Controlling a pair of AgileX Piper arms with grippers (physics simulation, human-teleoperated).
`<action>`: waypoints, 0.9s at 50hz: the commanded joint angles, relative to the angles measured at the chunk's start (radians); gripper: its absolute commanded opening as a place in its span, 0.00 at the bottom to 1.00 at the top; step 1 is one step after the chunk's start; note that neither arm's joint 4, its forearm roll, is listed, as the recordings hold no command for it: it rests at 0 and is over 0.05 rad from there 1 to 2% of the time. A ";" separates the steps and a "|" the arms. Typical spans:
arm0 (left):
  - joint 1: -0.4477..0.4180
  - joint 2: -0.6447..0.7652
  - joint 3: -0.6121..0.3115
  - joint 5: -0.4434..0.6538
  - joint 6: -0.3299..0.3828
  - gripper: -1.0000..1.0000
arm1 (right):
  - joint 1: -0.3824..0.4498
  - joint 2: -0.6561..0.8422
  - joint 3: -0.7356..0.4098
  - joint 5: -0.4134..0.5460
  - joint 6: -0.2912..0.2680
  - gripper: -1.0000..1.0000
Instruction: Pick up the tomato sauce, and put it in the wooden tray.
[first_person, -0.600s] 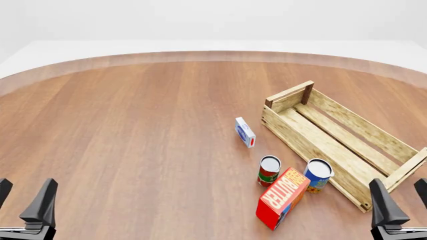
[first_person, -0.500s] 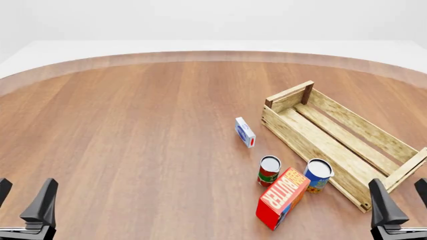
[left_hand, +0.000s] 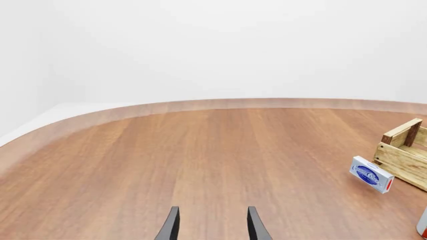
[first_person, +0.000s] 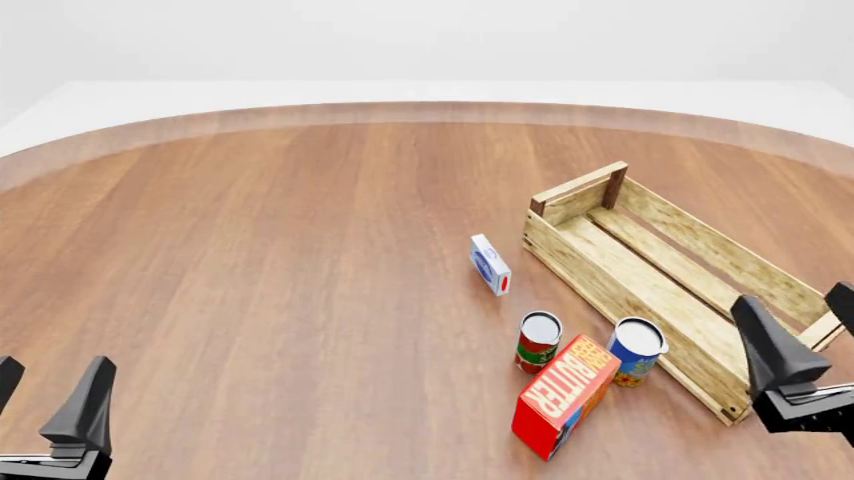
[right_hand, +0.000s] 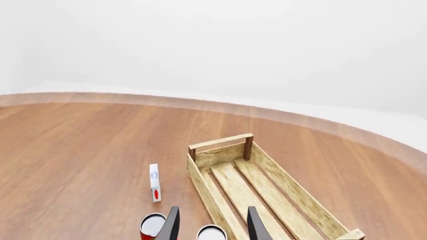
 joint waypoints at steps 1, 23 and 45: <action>0.000 0.000 0.000 0.000 0.000 1.00 | 0.113 0.248 -0.214 0.044 -0.098 1.00; 0.000 0.000 0.000 0.000 0.000 1.00 | 0.304 0.725 -0.597 0.283 -0.261 1.00; 0.000 0.000 0.000 0.000 0.000 1.00 | 0.333 0.983 -0.713 0.422 -0.289 1.00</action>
